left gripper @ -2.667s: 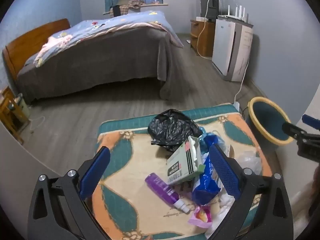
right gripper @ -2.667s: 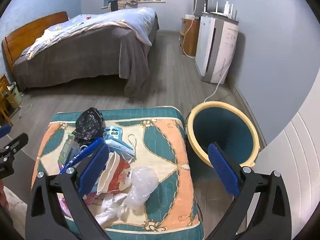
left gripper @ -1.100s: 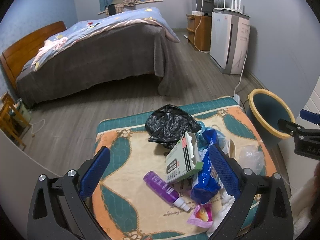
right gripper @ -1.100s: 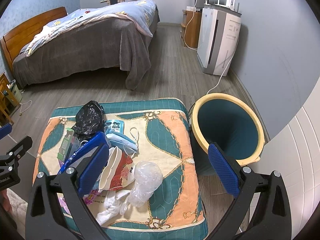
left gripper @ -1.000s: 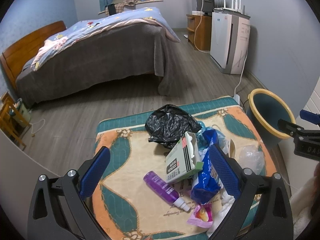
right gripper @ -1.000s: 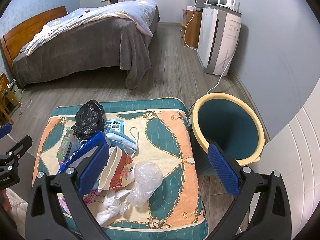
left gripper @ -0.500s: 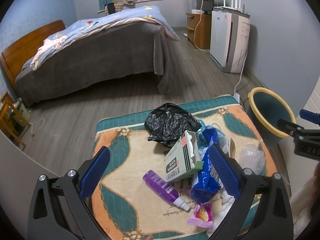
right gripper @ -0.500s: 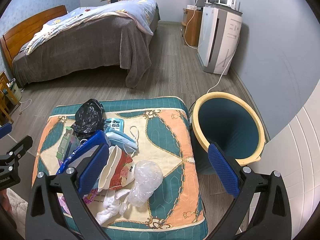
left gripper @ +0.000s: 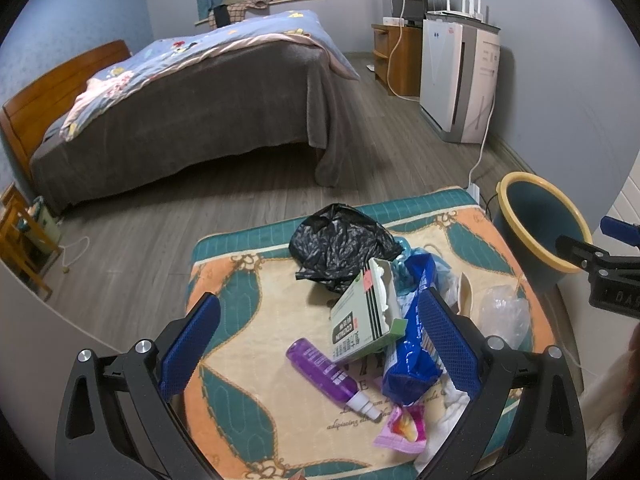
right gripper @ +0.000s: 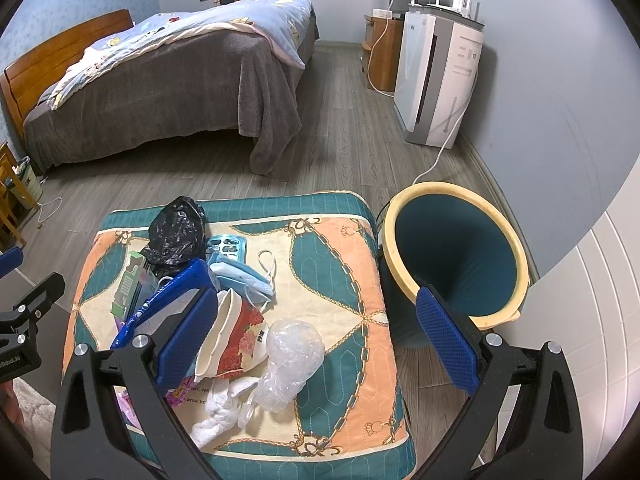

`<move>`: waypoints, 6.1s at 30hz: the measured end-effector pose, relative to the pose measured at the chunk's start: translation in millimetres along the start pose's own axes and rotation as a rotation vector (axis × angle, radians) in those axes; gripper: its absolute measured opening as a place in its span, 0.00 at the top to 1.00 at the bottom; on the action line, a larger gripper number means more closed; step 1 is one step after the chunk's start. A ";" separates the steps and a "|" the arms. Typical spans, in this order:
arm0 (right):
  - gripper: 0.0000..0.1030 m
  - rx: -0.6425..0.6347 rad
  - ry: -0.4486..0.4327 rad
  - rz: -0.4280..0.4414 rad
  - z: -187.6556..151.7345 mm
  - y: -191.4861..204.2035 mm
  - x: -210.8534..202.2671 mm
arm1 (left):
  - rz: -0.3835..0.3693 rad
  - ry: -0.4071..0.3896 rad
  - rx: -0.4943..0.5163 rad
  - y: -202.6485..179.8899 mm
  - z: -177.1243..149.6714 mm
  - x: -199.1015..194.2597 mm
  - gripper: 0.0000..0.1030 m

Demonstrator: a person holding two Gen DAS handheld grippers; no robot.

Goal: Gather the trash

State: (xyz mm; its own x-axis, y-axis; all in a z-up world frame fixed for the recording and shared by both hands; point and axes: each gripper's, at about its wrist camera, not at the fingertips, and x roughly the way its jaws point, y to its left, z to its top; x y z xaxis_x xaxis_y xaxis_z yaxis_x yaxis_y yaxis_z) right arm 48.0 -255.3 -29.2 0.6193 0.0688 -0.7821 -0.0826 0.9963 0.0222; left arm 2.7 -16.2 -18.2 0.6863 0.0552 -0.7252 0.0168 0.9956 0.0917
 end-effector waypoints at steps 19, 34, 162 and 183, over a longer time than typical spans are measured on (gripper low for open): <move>0.05 0.150 0.106 0.000 -4.6 -28.1 19.1 | -0.075 0.107 0.008 -7.0 -15.5 17.3 0.05; 0.12 0.271 0.323 0.094 -18.8 -36.7 68.7 | -0.042 0.177 0.117 -34.6 13.4 62.8 0.10; 0.06 0.266 0.024 -0.133 71.0 -110.6 53.2 | -0.136 -0.086 0.052 -62.6 97.5 -0.1 0.06; 0.06 -0.037 0.120 -0.059 14.5 15.4 39.8 | 0.069 0.145 -0.189 26.8 -8.9 53.0 0.06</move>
State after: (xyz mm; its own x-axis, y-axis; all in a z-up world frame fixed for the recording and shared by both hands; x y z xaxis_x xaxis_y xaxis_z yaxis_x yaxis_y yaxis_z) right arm 82.8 -236.5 -51.0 0.5265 0.0014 -0.8502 -0.0788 0.9958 -0.0471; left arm 33.0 14.1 -60.3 0.5691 0.1199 -0.8135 -0.1717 0.9848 0.0250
